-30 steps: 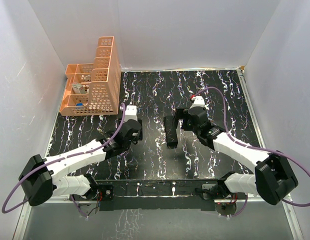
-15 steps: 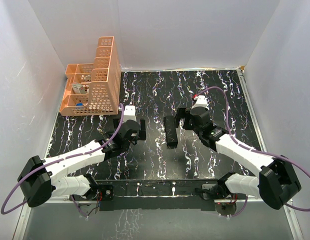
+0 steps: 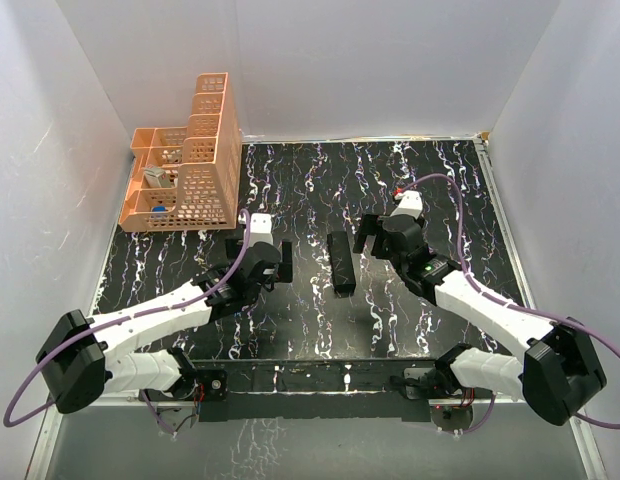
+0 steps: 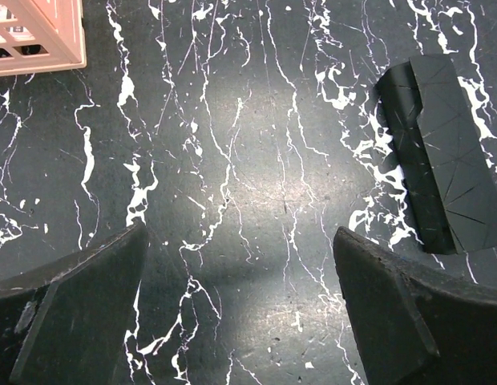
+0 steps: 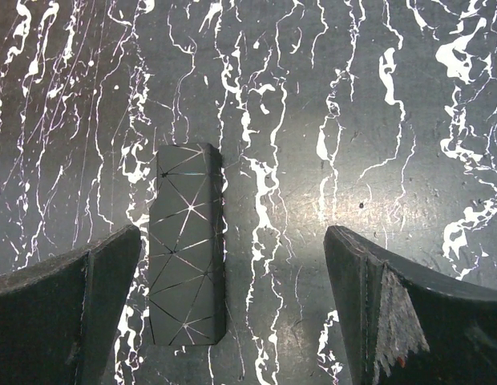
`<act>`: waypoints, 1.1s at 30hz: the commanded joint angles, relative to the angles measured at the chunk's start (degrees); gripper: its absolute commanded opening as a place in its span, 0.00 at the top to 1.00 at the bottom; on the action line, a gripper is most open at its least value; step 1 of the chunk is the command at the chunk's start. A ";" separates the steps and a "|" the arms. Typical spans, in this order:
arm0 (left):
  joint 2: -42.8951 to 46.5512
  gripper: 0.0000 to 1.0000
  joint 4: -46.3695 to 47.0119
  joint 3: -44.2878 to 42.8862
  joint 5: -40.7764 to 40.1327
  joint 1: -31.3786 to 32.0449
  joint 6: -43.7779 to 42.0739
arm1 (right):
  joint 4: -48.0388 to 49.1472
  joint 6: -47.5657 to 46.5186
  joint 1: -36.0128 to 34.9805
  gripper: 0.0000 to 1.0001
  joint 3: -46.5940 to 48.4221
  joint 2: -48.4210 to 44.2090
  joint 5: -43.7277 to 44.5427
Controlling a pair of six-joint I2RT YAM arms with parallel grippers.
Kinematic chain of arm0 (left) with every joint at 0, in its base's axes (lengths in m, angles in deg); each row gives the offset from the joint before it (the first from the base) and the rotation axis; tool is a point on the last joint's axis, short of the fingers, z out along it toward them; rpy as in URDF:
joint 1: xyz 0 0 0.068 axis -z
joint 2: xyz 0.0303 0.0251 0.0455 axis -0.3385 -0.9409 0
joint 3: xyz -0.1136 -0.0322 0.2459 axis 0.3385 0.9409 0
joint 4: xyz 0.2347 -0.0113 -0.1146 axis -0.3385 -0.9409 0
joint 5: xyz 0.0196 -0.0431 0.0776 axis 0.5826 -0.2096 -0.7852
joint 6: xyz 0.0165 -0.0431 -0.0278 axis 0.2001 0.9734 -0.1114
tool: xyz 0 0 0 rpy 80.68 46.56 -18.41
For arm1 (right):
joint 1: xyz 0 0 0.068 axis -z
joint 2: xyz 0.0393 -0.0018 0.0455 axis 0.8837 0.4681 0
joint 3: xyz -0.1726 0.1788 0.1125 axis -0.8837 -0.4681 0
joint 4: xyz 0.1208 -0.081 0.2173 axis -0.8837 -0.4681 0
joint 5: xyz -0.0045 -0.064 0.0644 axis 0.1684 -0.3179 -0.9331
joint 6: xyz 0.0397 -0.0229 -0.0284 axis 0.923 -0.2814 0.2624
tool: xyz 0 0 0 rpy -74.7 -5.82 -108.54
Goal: Organize the sunglasses
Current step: Reset both arms
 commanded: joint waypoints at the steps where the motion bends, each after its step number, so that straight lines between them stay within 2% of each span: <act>1: -0.81 0.01 0.98 0.10 -2.77 -0.16 -1.77 | 1.36 -0.30 -0.14 0.02 -0.48 -2.46 2.90; 25: -0.08 0.01 4.55 1.64 0.68 -0.17 -3.95 | 1.65 -0.44 -0.20 0.02 -0.93 -3.93 5.23; 33: -1.12 0.01 4.44 -0.22 -0.61 -0.18 -2.44 | 1.39 -0.35 -0.20 0.02 -0.27 -3.30 4.98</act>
